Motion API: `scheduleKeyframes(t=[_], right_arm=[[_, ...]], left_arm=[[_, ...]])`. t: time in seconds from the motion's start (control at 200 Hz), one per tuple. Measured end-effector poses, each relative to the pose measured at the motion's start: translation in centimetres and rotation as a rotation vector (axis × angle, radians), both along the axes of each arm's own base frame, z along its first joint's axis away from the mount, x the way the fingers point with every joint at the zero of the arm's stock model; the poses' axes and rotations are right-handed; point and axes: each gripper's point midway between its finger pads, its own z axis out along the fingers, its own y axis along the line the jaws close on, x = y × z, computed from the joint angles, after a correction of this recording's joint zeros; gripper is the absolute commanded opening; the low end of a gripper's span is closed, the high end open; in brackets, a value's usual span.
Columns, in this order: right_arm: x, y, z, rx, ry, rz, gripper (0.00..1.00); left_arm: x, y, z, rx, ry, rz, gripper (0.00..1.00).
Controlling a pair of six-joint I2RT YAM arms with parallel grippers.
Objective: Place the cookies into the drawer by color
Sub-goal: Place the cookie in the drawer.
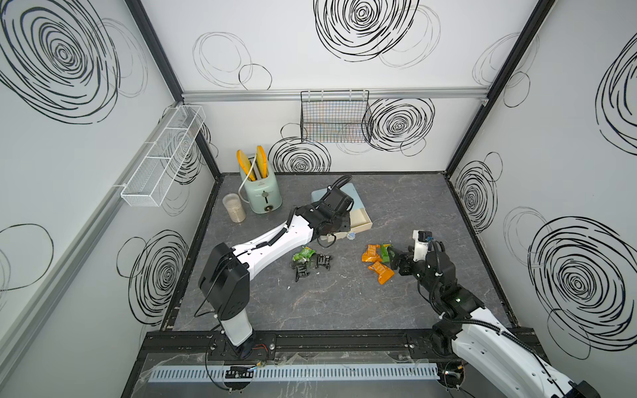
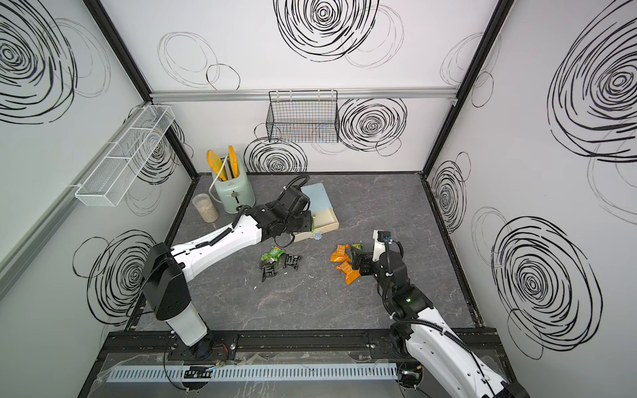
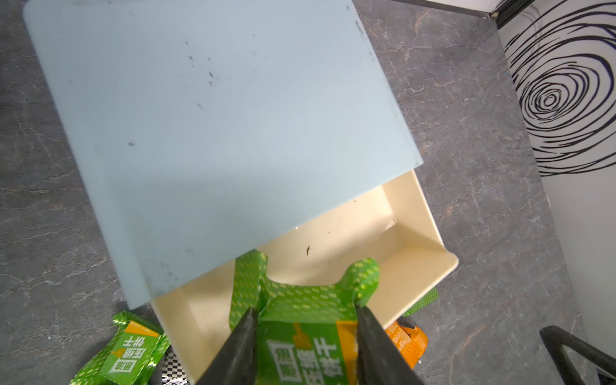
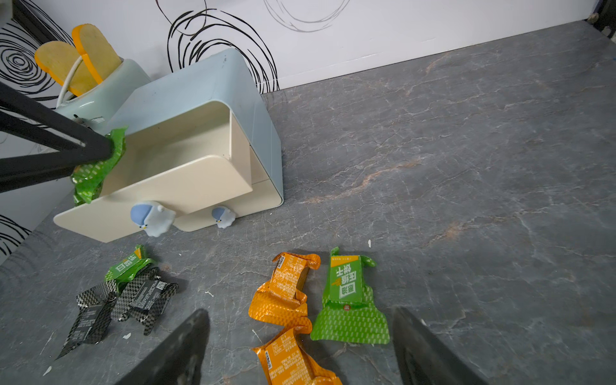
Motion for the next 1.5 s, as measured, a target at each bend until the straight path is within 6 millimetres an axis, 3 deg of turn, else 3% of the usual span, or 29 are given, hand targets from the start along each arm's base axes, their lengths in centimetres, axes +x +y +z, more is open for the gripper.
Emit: scheduleKeyframes(t=[0.27,0.59,0.79,0.95,1.065,1.206,1.341,1.501], right_arm=[[0.0,-0.2,0.1,0.001,-0.002,-0.006,0.87],[0.1,-0.4,0.2,0.002,-0.006,-0.013,0.88],[0.1,-0.5,0.1,-0.002,-0.005,-0.018,0.88],[0.3,-0.7,-0.3,-0.008,0.008,-0.026,0.87],[0.4,-0.8,-1.3,-0.023,0.044,-0.030,0.87],[0.6,-1.0,-3.2,-0.050,0.115,-0.035,0.87],[0.8,-1.2,-4.8,-0.071,0.186,-0.040,0.87],[1.7,-1.2,-5.7,-0.085,0.253,-0.047,0.87]], left_arm=[[0.2,0.1,-0.6,0.020,0.002,0.005,0.62],[0.6,0.3,-0.5,0.036,-0.013,0.018,0.63],[0.9,0.2,1.5,0.034,-0.064,-0.009,0.63],[0.0,1.3,5.6,0.031,-0.149,-0.058,0.64],[-1.1,3.7,9.0,0.021,-0.225,-0.077,0.65],[-2.5,8.2,11.1,0.026,-0.283,-0.073,0.68],[-3.7,12.1,10.9,0.039,-0.290,-0.069,0.69],[-4.5,15.8,8.6,0.033,-0.256,-0.058,0.70]])
